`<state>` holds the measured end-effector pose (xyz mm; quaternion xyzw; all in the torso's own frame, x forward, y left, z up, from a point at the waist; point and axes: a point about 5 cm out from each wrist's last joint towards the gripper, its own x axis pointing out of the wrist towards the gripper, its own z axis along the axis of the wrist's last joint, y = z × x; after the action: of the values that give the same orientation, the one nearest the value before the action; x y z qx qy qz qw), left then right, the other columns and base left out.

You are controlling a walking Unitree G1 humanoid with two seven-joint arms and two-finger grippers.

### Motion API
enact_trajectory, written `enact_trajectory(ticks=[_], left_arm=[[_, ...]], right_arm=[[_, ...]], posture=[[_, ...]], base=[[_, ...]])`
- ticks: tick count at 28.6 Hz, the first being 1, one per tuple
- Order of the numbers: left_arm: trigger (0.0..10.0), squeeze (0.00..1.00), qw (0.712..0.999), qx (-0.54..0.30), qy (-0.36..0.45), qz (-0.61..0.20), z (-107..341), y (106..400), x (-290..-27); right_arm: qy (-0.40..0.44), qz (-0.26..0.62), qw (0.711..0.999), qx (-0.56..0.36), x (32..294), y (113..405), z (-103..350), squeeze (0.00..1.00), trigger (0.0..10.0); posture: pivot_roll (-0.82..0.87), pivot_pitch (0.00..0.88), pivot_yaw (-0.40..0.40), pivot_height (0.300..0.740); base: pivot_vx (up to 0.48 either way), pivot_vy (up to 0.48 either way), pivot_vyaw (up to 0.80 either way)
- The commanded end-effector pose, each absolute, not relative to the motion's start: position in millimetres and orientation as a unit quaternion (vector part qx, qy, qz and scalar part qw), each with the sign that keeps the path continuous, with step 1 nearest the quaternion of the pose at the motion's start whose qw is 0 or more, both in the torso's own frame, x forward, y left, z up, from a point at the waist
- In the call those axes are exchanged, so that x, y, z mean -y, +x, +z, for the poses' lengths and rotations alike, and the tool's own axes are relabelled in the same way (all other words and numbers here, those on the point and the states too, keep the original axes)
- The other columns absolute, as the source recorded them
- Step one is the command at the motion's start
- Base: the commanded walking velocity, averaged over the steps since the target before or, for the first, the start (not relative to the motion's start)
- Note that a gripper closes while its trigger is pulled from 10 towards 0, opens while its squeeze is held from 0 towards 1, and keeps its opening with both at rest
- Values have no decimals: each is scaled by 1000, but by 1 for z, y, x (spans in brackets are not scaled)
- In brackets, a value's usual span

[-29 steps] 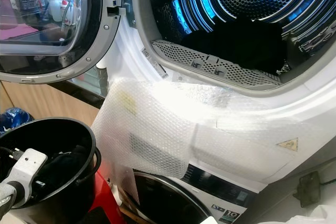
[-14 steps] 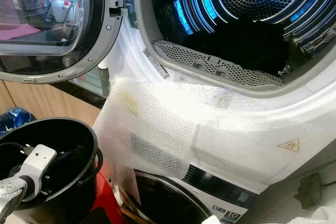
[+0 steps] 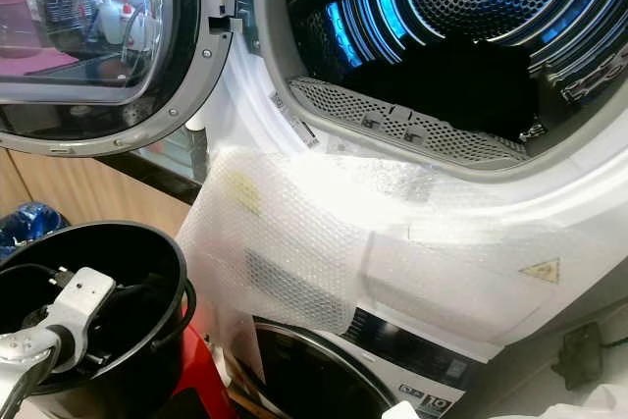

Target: Clothes washing

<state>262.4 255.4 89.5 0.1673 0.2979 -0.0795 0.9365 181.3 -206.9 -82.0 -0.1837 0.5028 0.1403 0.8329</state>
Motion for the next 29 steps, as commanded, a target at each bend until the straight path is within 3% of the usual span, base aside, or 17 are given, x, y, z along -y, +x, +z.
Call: enact_trajectory(ticks=[1, 4, 11, 13, 15, 18, 20, 21, 22, 24, 29], left_arm=[[0, 0, 940, -293, 152, -87, 90, 262, -251], [0, 0, 950, -274, 130, -70, 99, 260, -256], [0, 0, 966, -218, 135, -15, 138, 254, -278], [0, 0, 976, -174, 134, -11, 171, 247, -285], [0, 0, 978, -164, 128, -19, 177, 246, -285], [0, 0, 982, -136, 117, -66, 201, 243, -279], [0, 0, 970, -90, 146, -174, 228, 234, -261], [0, 0, 970, -90, 146, -174, 228, 234, -261], [0, 0, 947, -67, 162, -268, 247, 226, -246], [0, 0, 938, -66, 162, -298, 253, 224, -242], [0, 0, 872, -54, 224, -432, 288, 234, -214]], right_arm=[[-189, 145, 833, -499, 212, 184, -79, 0, 10000], [-197, 166, 837, -482, 222, 204, -66, 0, 10000], [-209, 187, 832, -478, 213, 206, -66, 0, 10000], [-201, 187, 844, -460, 205, 217, -62, 0, 10000], [-195, 183, 848, -457, 203, 219, -61, 0, 10000], [-184, 194, 851, -453, 190, 221, -62, 0, 10000], [-193, 204, 851, -443, 180, 223, -62, 0, 10000], [-193, 204, 851, -443, 180, 223, -62, 0, 10000], [-193, 209, 854, -435, 172, 225, -62, 0, 10000], [-192, 212, 855, -433, 169, 225, -62, 0, 10000], [-193, 237, 855, -419, 154, 228, -60, 0, 10000]], posture=[[12, 0, -125, 740], [40, 0, -126, 740], [100, 0, -119, 740], [131, 0, -103, 740], [137, 0, -101, 740], [169, 0, -74, 740], [184, 0, -50, 740], [184, 0, -50, 740], [194, 0, -23, 740], [194, 0, -23, 740], [212, 0, 26, 740]], base=[[0, 0, 0], [0, 0, 0], [0, 0, 0], [0, 0, 0], [0, 0, 0], [0, 0, 0], [0, 0, 0], [0, 0, 0], [0, 0, 0], [0, 0, 0], [0, 0, 0]])
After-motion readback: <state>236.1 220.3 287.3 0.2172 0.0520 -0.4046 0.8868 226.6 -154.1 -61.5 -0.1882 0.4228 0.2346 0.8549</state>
